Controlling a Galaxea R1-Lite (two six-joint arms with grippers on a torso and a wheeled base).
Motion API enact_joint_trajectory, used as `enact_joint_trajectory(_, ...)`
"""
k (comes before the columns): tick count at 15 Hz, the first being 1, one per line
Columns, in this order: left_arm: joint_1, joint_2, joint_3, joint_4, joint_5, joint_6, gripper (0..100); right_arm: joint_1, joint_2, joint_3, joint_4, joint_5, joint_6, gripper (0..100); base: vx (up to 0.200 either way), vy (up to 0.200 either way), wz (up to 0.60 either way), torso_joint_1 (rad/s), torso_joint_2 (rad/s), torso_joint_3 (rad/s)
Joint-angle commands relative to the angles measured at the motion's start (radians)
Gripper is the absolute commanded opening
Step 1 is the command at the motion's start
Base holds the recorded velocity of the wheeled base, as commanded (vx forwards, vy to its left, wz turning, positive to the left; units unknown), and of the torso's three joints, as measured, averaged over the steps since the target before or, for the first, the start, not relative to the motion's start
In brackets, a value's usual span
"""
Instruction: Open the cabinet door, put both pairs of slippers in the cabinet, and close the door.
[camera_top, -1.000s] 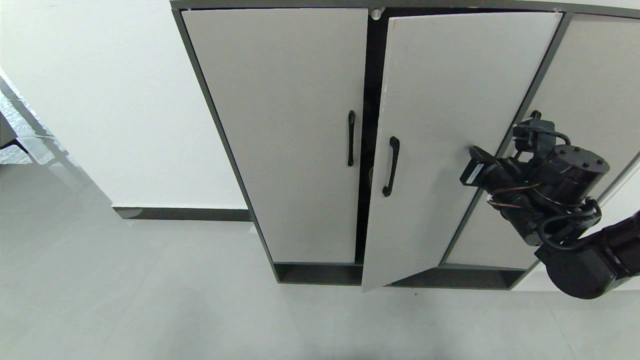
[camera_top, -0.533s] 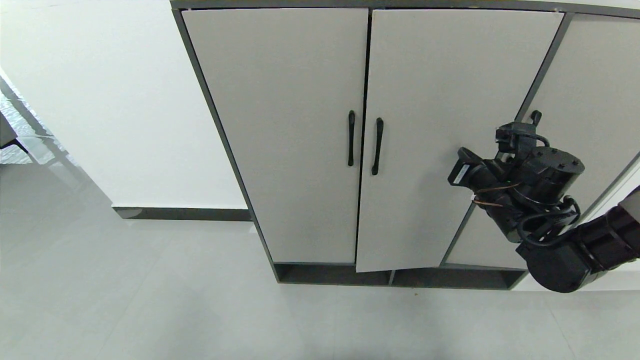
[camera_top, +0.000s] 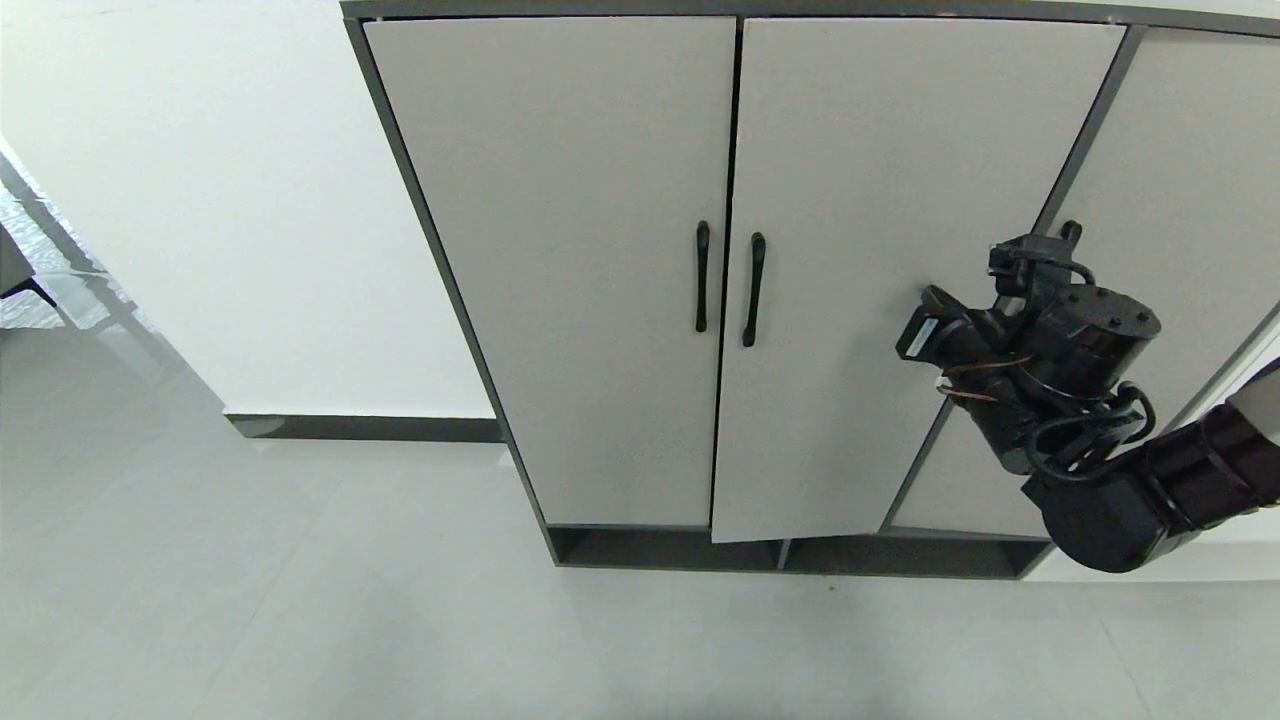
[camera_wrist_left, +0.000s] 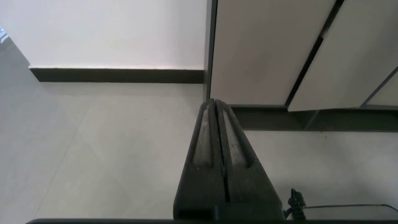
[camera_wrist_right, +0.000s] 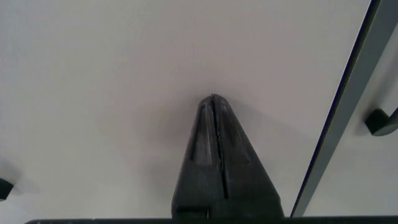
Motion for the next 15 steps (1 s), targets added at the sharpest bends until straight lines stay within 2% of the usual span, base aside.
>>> enact_joint_trajectory(1, 0.0, 0.001, 0.0, 0.0, 0.0, 0.0, 0, 0.0, 0.007, -0.006, -0.001, -0.001, -0.001, 0, 0.0, 0.0, 0.0, 0.0, 0.0, 0.0)
enact_joint_trajectory(15, 0.0, 0.001, 0.0, 0.0, 0.0, 0.0, 0, -0.007, 0.068, -0.044, -0.001, -0.05, -0.027, 0, 0.0, 0.0, 0.0, 0.0, 0.0, 0.0)
